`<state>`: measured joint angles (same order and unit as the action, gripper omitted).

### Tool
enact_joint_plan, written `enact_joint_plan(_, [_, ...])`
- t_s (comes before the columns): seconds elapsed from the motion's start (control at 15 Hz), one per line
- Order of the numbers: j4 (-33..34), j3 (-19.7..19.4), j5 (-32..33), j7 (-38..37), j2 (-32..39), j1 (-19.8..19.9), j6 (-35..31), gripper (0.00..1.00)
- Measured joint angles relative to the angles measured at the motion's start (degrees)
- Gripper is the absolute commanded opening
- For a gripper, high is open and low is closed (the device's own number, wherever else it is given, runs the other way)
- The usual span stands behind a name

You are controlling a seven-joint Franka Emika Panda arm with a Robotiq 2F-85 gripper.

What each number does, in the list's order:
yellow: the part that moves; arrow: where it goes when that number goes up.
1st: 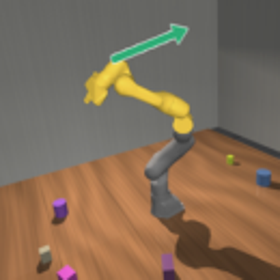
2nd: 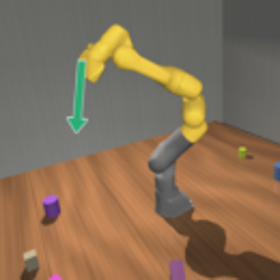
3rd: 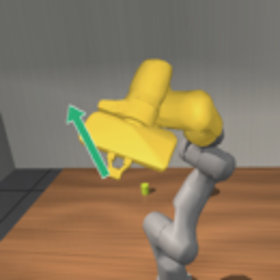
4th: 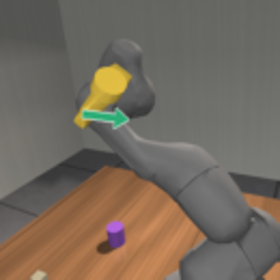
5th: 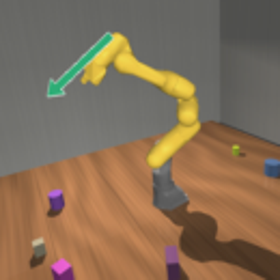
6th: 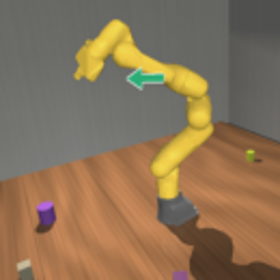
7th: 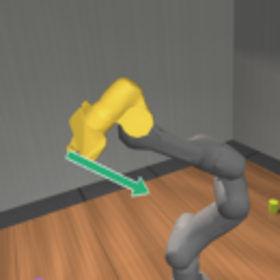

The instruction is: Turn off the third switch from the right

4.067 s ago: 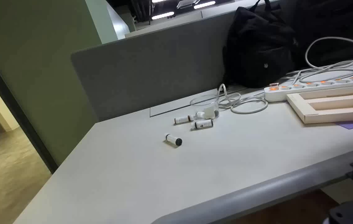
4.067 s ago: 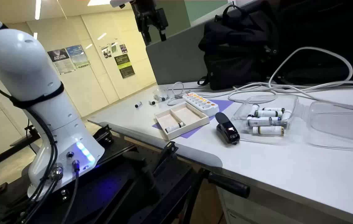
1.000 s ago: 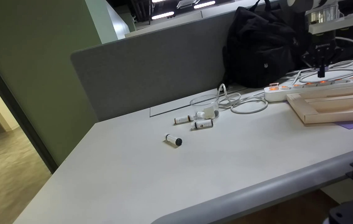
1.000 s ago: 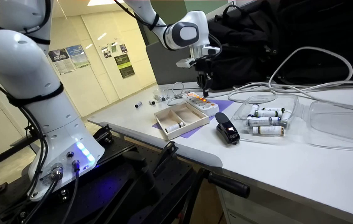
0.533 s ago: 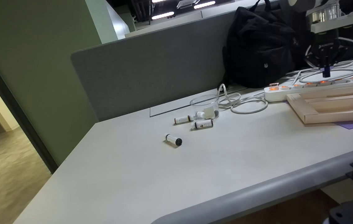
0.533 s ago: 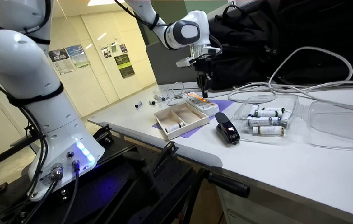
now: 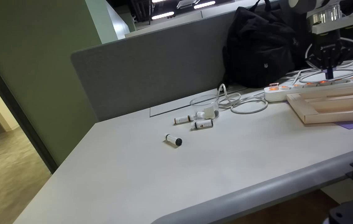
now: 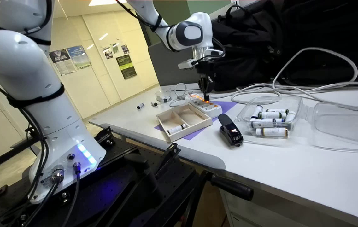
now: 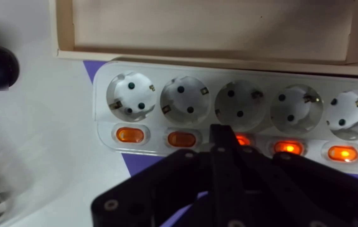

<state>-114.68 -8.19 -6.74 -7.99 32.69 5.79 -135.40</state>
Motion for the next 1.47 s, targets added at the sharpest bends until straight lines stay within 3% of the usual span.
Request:
enact_joint_plan(0.73, [0.86, 1.37, -1.92, 0.38, 1.04, 0.98, 0.32, 0.0])
enact_joint_plan(1.47, [3.8, 4.38, -9.52, 5.48, 2.55, 5.37, 3.81, 0.0])
